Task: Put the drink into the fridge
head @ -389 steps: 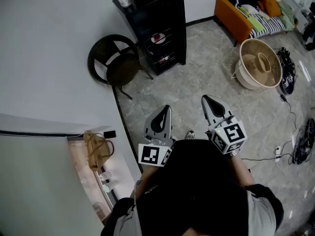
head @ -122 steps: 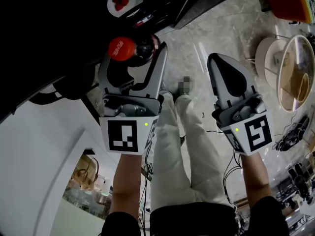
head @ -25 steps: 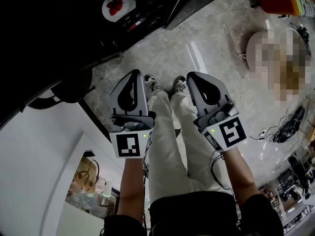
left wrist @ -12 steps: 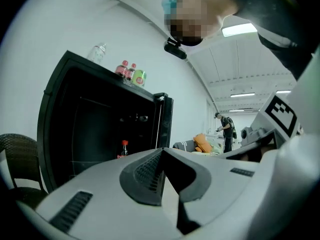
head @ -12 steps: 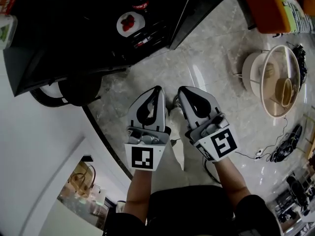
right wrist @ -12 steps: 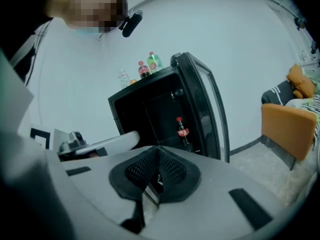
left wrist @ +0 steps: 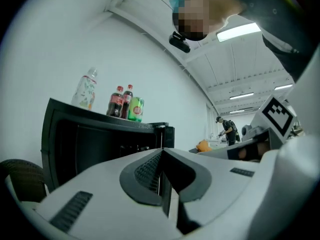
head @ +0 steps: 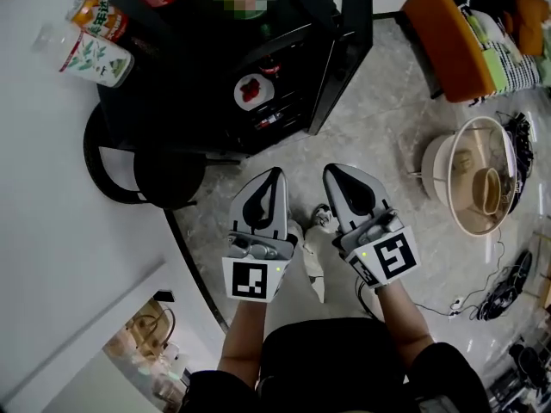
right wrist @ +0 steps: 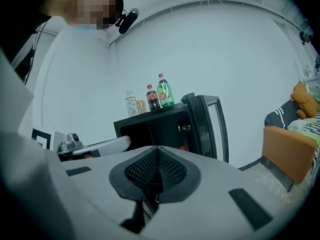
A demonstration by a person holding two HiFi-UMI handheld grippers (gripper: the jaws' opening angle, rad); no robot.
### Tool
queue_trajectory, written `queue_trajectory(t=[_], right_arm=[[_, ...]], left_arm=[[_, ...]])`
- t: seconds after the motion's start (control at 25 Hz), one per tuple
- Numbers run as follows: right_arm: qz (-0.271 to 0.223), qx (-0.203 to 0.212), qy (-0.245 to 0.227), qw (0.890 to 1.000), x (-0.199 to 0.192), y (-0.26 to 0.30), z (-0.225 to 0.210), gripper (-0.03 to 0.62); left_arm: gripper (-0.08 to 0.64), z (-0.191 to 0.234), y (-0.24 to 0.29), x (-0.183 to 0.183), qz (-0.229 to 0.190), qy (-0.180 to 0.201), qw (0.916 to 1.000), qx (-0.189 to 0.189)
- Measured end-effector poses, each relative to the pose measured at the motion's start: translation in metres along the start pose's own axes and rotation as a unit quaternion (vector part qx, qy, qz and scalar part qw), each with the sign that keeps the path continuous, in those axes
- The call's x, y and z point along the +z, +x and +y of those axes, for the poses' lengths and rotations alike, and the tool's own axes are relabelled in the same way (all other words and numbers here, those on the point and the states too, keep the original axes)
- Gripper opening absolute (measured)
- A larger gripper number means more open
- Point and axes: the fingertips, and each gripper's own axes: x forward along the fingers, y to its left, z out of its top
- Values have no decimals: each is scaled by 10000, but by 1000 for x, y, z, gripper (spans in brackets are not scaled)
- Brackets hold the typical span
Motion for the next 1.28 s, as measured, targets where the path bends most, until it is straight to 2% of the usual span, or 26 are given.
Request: queue_trajectory(t=[0.28,0.6,0.72,1.0,1.28], right_arm=[[-214,48,-32,9998,64,-7,20,14],[-102,227,36,9997,108,-2,46,14],[-156,316,87,9993,125,0,56,14],[-330,404,-119,9986,161,2,75,14],[-493,152,-292,9982,187,0,71,14]], left_arm=[[9,-7,-8,61,-108,11,9999,91],[9,0,-20,114,-220,102,9995,187],[9,-3,-21,132,-259,92,9995,133],[9,-12,-20,169,-409,160,9990,-112],[9,-13,-9,194,-549,235,9974,-392]])
